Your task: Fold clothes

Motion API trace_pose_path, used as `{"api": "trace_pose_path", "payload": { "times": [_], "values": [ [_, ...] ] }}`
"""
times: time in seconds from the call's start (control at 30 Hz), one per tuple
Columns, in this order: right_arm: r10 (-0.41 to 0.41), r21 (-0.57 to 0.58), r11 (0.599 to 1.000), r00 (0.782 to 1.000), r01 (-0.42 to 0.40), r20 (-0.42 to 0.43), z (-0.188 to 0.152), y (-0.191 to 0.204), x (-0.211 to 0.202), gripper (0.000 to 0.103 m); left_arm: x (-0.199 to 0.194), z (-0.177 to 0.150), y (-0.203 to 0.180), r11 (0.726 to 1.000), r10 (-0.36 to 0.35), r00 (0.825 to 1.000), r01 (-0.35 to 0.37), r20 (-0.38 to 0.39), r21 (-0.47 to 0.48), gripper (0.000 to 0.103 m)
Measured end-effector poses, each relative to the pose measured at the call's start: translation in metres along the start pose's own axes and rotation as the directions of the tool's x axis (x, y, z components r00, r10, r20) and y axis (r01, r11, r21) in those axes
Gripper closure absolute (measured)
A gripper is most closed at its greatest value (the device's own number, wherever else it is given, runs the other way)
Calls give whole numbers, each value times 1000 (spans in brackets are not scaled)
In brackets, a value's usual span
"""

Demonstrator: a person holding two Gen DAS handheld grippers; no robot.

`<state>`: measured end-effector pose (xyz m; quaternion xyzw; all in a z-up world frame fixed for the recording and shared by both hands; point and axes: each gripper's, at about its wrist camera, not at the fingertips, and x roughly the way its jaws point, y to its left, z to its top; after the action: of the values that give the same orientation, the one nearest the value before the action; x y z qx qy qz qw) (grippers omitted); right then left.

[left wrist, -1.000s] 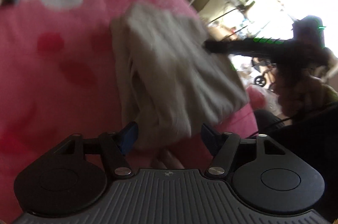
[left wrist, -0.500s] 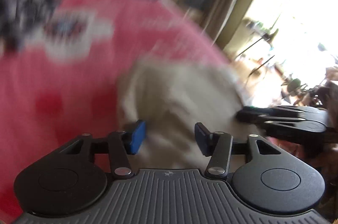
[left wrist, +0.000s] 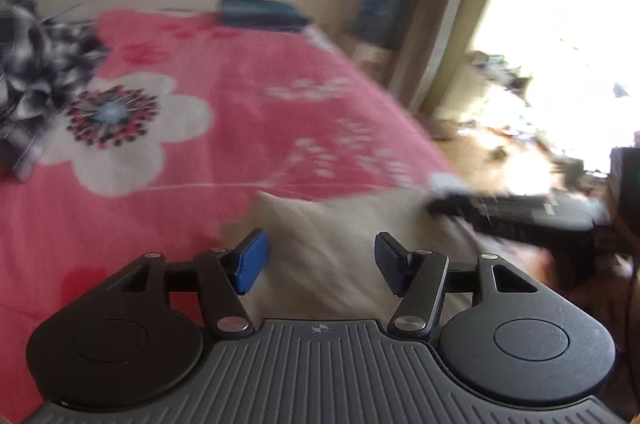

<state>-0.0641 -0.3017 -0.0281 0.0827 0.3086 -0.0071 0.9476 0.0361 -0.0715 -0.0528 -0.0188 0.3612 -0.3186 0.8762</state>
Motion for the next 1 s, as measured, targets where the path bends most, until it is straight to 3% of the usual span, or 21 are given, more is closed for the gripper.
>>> {"api": "trace_pose_path", "payload": {
  "times": [0.07,0.17,0.27,0.33,0.47,0.6,0.73,0.9,1.0],
  "values": [
    [-17,50,999,998,19,-53,-6,-12,21,78,10,1,7,998,20,999,-23,-37,-58,40],
    [-18,101,995,999,22,-38,-1,-18,9,78,8,1,14,990,17,997,-27,-72,-138,35],
    [27,96,995,999,-24,-31,1,-16,4,78,7,3,21,972,12,993,-38,-114,-232,35],
    [65,93,994,998,-62,-28,2,-14,2,78,5,8,17,968,34,990,-66,-137,-240,36],
    [72,60,996,992,-66,-99,0,-11,22,77,-11,22,-7,976,126,977,-153,-174,-152,35],
    [77,83,994,993,-70,-92,8,-7,1,78,-26,28,-32,982,167,963,-182,-210,-55,32],
    [226,102,971,968,-215,-107,1,-5,-47,77,-37,24,-58,978,205,951,-206,-232,20,25],
    [304,13,951,932,-308,-198,-30,8,-99,77,-26,3,-82,946,316,900,-277,-301,165,20],
    [244,-32,964,930,-263,-275,-58,19,-101,77,-17,-10,-89,924,370,867,-309,-333,224,20]
  ]
}}
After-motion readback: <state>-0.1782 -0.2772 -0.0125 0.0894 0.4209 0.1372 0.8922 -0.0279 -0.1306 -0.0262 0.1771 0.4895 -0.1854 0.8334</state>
